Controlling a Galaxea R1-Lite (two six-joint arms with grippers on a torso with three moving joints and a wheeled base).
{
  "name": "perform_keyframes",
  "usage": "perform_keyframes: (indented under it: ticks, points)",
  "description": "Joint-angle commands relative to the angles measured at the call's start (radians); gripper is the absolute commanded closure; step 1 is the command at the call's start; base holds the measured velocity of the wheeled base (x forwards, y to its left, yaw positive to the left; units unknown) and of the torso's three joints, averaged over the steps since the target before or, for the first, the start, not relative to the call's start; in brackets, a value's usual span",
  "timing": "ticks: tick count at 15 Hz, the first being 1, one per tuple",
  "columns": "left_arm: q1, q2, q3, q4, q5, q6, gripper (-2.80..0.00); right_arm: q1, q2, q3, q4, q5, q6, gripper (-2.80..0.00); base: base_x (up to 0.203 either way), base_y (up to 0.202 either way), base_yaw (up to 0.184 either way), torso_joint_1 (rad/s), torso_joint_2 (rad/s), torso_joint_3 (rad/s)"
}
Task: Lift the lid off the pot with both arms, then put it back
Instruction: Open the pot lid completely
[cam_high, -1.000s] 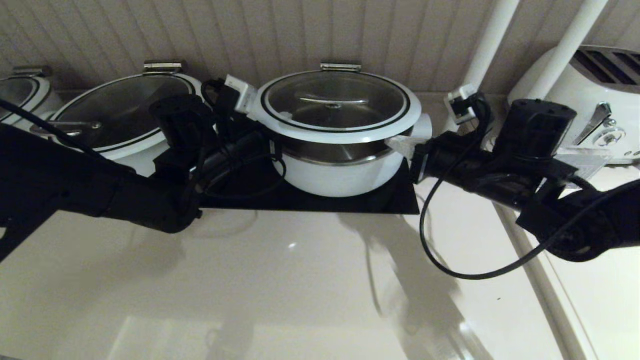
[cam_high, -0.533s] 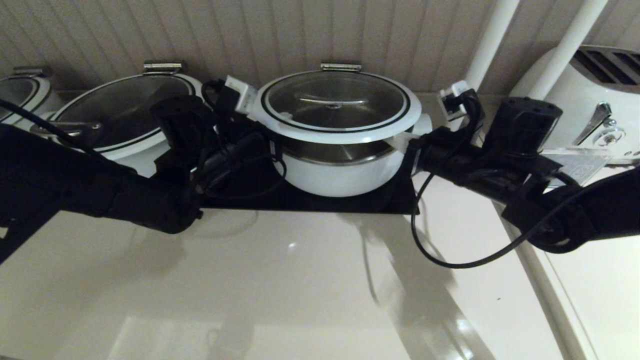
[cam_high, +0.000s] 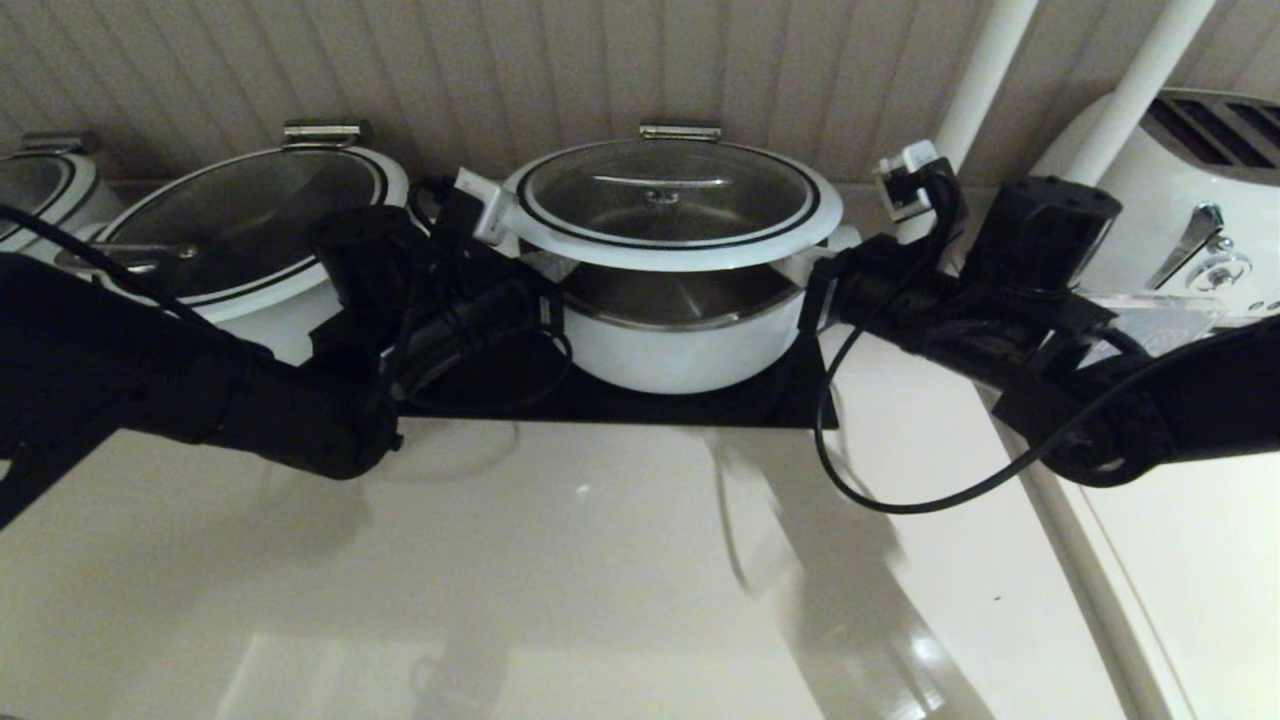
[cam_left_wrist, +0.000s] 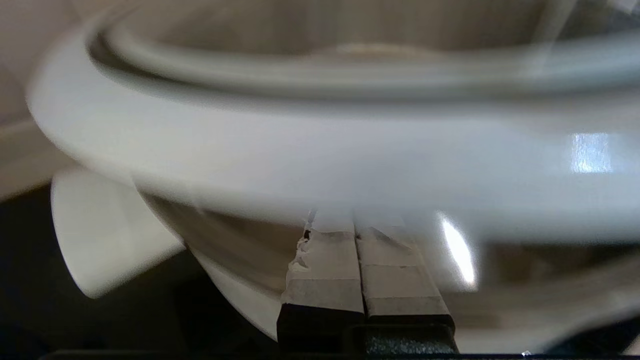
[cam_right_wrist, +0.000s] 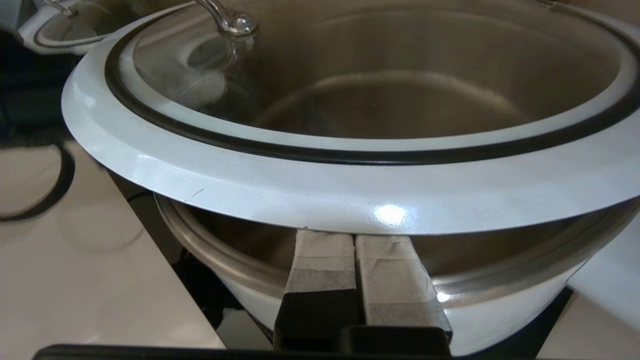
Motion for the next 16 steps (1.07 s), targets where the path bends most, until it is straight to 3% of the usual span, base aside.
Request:
perform_keyframes:
  ticks: [1, 9, 16]
  points:
    - [0.003, -0.023, 0.037, -0.007, -0.001, 0.001, 0.0, 0.0, 0.0, -0.011, -0.008, 0.002, -0.002, 0.0, 0.0, 0.0, 0.0, 0.0, 0.0, 0.0]
    - [0.09, -0.192, 0.226, -0.007, -0.001, 0.029, 0.0, 0.0, -0.001, -0.036, -0.005, 0.003, -0.002, 0.0, 0.0, 0.0, 0.0, 0.0, 0.0, 0.0]
    - [0.246, -0.407, 0.576, -0.007, 0.0, 0.063, 0.0, 0.001, 0.0, -0.045, -0.004, 0.005, 0.0, 0.0, 0.0, 0.0, 0.0, 0.0, 0.0, 0.0]
